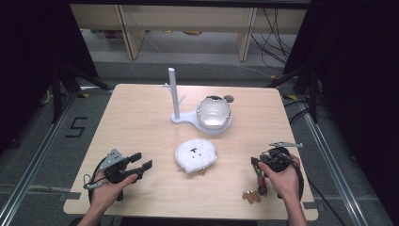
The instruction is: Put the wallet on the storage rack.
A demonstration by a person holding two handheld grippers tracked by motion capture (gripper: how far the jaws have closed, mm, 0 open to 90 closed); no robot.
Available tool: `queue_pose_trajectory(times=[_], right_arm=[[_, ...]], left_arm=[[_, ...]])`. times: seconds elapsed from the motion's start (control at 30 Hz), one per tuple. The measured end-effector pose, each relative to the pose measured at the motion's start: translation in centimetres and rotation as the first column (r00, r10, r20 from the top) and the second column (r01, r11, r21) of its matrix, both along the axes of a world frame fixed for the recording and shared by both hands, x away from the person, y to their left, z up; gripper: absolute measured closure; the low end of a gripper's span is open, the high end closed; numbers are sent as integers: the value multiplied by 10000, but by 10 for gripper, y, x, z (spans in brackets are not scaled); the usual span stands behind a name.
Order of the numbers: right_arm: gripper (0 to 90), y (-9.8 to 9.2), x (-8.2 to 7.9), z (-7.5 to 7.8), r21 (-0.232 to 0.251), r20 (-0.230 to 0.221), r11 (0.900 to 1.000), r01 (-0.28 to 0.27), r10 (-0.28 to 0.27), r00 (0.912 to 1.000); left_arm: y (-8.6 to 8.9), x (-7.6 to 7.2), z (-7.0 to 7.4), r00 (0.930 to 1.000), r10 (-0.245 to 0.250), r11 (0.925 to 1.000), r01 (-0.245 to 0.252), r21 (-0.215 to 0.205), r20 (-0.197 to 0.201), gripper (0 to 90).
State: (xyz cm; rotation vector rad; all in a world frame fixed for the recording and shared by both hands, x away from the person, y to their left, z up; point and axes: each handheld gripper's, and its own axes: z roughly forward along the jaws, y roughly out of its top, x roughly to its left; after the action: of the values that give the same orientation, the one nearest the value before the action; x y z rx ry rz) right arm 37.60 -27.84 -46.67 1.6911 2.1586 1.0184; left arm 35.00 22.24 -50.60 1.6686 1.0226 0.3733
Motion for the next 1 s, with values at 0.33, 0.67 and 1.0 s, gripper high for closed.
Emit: queue_pose_trajectory(times=[0.33, 0.67, 1.0], right_arm=[[553, 30, 7, 6, 730, -443, 9938, -838, 872, 9952], [564, 66, 30, 13, 478, -1862, 9802, -1920, 1976, 9624], [603, 104, 63, 18, -197, -2983, 9601, -2790, 2608, 9182]], left_arm=[[-20, 5, 9, 9968, -783, 9959, 790, 431, -171, 392], [-24, 5, 8, 9960, -888, 9942, 887, 606, -15, 441], [-17, 3, 3, 9981, -608, 9948, 614, 814, -100, 430]])
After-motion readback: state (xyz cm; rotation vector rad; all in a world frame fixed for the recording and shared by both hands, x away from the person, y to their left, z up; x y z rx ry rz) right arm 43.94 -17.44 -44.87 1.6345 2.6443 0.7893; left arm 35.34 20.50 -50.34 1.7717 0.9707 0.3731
